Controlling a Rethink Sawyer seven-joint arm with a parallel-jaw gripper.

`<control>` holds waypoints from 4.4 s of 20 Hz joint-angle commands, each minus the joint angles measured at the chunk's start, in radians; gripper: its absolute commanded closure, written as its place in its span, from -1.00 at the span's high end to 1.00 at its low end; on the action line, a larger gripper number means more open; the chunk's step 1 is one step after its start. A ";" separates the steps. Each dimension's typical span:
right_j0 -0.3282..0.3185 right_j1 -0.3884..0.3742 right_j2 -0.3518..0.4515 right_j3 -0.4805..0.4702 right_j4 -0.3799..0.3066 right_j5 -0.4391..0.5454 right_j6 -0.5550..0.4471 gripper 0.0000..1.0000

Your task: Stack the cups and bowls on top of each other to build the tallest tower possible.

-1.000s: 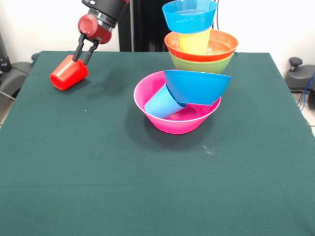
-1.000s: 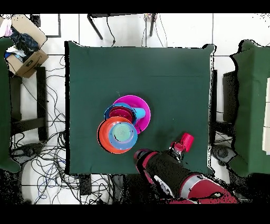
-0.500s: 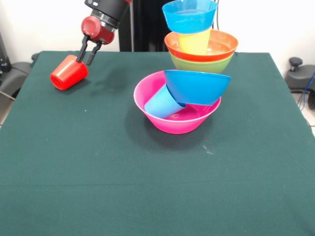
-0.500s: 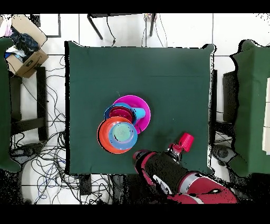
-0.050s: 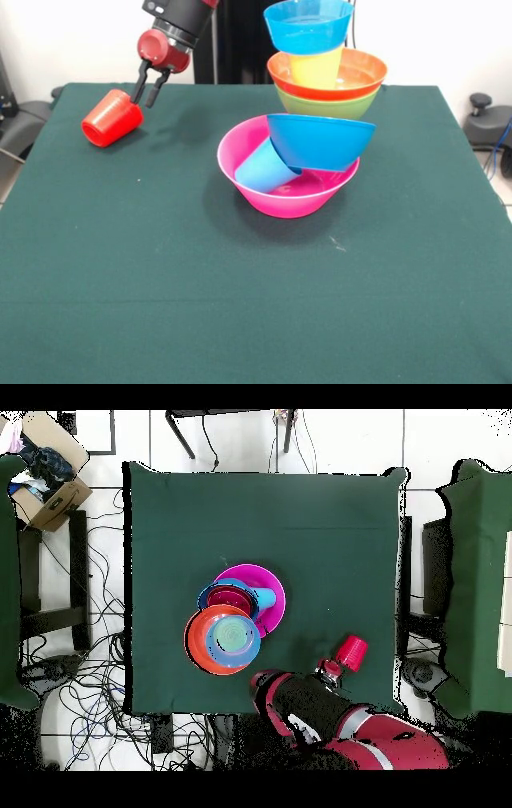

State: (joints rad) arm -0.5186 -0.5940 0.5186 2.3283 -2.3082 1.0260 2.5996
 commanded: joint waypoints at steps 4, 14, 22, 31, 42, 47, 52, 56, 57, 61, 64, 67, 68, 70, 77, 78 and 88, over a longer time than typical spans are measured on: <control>0.001 0.049 0.022 0.006 -0.063 0.133 0.253 1.00; -0.035 0.089 0.012 0.001 -0.115 0.193 0.247 1.00; -0.027 0.161 0.011 0.000 -0.114 0.257 0.266 1.00; -0.044 0.188 0.036 -0.017 -0.182 0.299 0.296 1.00; -0.040 0.161 0.053 -0.013 -0.232 0.348 0.352 1.00; -0.027 0.139 0.060 -0.018 -0.237 0.384 0.393 1.00; 0.006 0.137 0.050 -0.042 -0.262 0.449 0.406 1.00; 0.022 0.152 0.037 -0.060 -0.304 0.490 0.407 1.00; 0.024 0.161 0.035 -0.071 -0.315 0.498 0.408 1.00; 0.031 0.195 0.025 -0.095 -0.325 0.519 0.396 1.00; 0.026 0.222 0.016 -0.099 -0.346 0.544 0.402 1.00; 0.018 0.229 0.015 -0.094 -0.362 0.557 0.411 1.00; 0.015 0.226 0.018 -0.091 -0.368 0.556 0.413 1.00; 0.008 0.230 0.018 -0.093 -0.377 0.550 0.411 1.00; 0.006 0.237 0.015 -0.104 -0.374 0.546 0.398 1.00; 0.007 0.238 0.015 -0.105 -0.374 0.546 0.397 1.00; -0.014 0.237 0.012 -0.119 -0.400 0.578 0.433 1.00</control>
State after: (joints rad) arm -0.5252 -0.3651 0.4956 2.3534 -2.6037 1.5306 2.7717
